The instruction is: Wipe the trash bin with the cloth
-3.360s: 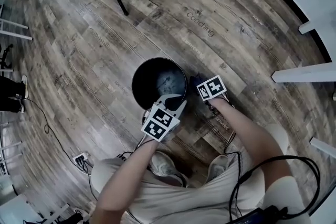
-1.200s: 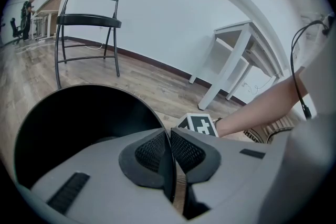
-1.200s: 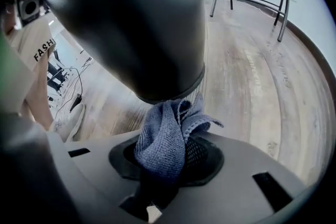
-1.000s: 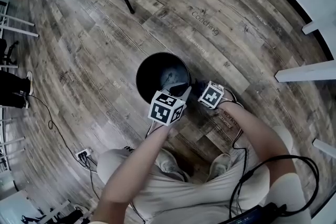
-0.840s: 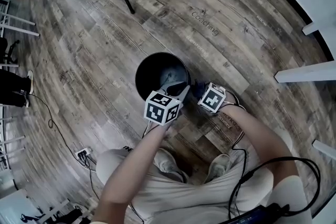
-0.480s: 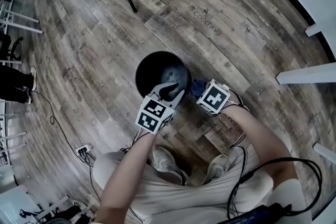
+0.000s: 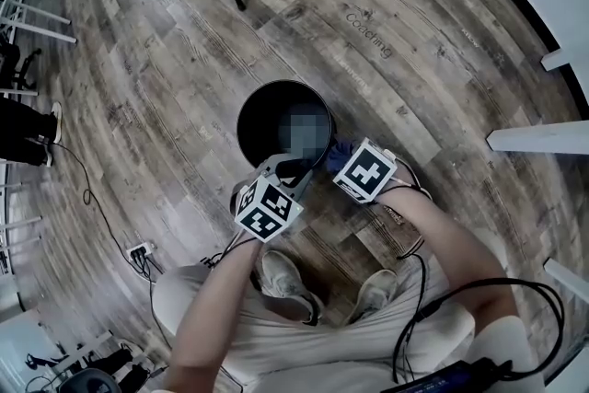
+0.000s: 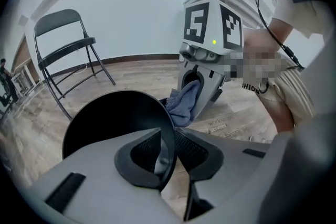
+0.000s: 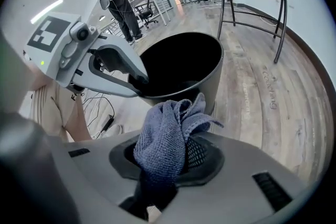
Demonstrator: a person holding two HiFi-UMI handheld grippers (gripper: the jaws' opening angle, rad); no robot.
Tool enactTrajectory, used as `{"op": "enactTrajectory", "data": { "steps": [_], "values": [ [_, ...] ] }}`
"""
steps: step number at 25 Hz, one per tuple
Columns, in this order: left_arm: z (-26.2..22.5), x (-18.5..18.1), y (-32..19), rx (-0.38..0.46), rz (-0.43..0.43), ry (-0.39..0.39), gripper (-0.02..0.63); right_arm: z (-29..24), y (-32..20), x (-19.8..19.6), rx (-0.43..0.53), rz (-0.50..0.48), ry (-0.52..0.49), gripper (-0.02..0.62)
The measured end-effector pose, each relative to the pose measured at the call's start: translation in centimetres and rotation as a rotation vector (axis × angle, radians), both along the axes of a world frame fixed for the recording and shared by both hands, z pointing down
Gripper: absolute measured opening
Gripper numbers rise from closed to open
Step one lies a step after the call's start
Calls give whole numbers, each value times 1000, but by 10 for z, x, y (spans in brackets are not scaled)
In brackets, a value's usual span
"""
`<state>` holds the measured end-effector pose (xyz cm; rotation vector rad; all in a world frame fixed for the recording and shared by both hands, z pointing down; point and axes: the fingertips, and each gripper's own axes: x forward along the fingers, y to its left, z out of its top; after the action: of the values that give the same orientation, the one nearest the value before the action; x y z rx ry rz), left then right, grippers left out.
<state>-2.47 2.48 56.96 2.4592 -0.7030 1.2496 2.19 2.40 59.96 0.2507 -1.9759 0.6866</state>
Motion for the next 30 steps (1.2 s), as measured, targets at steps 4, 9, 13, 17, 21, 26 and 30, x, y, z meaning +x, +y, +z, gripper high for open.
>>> {"op": "enactTrajectory", "data": {
  "steps": [4,9,13,17,21,26,30],
  "values": [
    [-1,6,4,-38,-12,58,9,2,-4,-5,7,17,-8,109],
    [-1,10,2,-82,-36,123,3,16,-7,-7,9,9,12,110],
    [-3,12,0,-67,-24,126,0,27,-9,-8,18,-17,23,109],
    [-4,16,-1,-60,-11,133,0,43,-10,-7,14,-29,28,109],
    [-3,14,-1,-55,-3,126,-3,68,-14,-7,23,-64,42,110],
    [-2,15,-1,-58,-3,127,-3,108,-14,-6,12,-49,29,109],
    [-3,13,-1,-69,-26,127,-3,138,-9,-10,4,5,-3,109]
  ]
}}
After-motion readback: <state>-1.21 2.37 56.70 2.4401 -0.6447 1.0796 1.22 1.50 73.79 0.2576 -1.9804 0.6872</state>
